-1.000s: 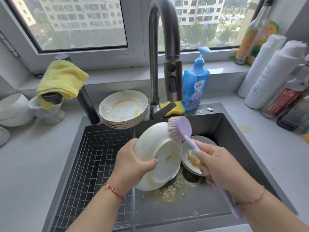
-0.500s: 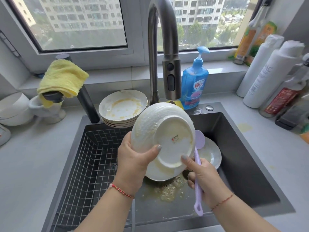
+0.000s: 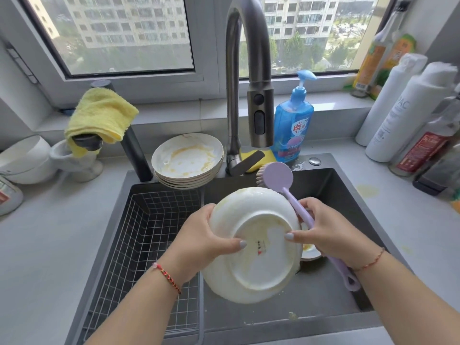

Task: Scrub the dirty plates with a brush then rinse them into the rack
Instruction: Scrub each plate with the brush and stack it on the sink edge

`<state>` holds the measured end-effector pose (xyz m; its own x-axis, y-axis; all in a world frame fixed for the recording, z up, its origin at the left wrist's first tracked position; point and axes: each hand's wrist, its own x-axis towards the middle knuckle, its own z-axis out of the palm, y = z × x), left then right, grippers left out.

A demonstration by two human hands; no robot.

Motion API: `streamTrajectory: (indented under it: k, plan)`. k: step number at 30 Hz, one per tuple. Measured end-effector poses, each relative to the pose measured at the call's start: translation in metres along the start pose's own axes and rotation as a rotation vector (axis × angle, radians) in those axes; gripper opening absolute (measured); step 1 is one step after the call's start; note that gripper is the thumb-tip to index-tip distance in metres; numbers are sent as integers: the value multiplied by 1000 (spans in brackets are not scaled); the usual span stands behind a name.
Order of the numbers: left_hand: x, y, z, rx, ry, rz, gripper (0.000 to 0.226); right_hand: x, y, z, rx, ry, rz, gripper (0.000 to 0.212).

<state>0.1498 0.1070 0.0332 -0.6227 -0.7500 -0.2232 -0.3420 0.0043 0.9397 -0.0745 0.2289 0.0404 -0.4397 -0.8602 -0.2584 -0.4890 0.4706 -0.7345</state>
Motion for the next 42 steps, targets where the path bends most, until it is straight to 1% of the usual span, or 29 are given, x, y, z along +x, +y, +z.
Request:
streamTrajectory:
  k: [6,9,12,14,17,18,20,22,23,25,28,30,33,34,36,39,41,42]
  plan:
    - [0,14,0,145,4,43,54,-3,-9,-5,-49,-10,-51,52]
    - [0,20,2,244,4,84,47,-6,-13,-4,-144,27,-82,54]
    - [-2,20,5,276,23,106,40,-10,-14,0,-195,91,-116,53]
    - [-4,17,5,263,65,101,39,-14,-13,2,-126,166,-132,43]
    - [-7,10,3,180,168,73,41,-27,-7,4,135,260,-79,18]
    - [-7,8,1,147,212,67,42,-32,-3,7,223,244,-40,19]
    - [-7,4,-1,91,278,62,43,-44,4,17,431,141,59,32]
    - [-7,2,-2,51,305,66,44,-51,9,29,620,63,160,38]
    - [-7,2,-1,43,308,69,45,-52,10,33,665,59,195,39]
    - [-7,2,2,65,304,75,43,-53,5,37,668,86,206,42]
    - [-8,3,8,134,279,94,39,-53,-19,30,640,83,107,45]
    - [-7,3,12,142,268,95,37,-59,-40,26,645,1,17,48]
    - [-5,1,17,74,293,64,37,-76,-63,33,476,-136,-94,51]
    - [-4,0,18,32,305,52,37,-81,-68,37,408,-160,-122,52]
    - [-4,-1,18,-24,312,50,40,-84,-72,40,354,-166,-146,53]
    - [-8,-4,13,40,299,78,38,-70,-64,30,373,-72,-116,50]
    - [-10,-8,7,38,310,93,39,-55,-49,21,498,16,32,43]
    - [-11,-9,5,16,319,92,43,-50,-40,20,559,31,122,38]
